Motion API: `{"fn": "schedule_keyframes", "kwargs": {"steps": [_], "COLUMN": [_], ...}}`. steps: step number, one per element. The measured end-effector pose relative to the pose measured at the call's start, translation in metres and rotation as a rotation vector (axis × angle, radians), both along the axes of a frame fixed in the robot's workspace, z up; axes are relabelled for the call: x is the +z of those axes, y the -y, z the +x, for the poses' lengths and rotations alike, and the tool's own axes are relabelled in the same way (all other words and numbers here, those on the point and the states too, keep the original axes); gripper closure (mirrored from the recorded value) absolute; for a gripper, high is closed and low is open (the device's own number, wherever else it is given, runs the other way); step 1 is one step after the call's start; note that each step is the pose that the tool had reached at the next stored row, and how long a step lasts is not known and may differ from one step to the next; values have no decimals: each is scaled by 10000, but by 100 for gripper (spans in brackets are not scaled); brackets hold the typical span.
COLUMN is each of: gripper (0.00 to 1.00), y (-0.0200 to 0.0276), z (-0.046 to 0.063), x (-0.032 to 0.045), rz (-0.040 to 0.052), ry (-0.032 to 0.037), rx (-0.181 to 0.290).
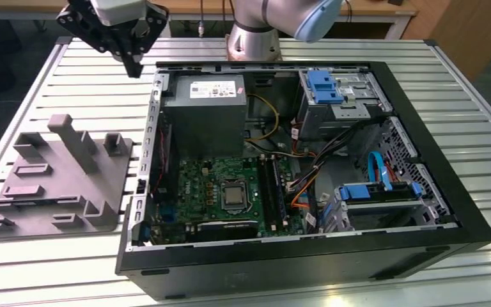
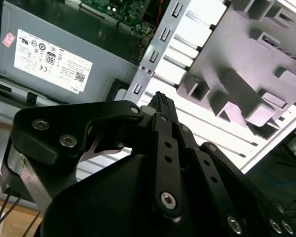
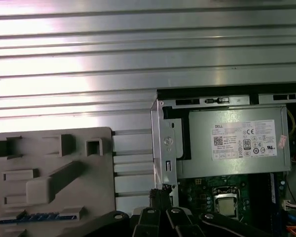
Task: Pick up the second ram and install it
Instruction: 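Reach for the second ram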
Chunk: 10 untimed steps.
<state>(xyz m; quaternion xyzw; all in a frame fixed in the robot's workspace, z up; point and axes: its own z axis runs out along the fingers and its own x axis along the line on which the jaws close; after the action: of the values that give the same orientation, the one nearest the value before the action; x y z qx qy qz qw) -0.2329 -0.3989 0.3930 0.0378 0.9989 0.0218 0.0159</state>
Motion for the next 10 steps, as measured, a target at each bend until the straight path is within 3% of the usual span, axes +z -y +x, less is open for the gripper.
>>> {"fn": "schedule_keyframes", "kwargs": {"steps": [10], "gripper": [90], "y": [0], "z": [-262], "x": [-1], "rz": [0], "ry": [25], "rx": [1]}}
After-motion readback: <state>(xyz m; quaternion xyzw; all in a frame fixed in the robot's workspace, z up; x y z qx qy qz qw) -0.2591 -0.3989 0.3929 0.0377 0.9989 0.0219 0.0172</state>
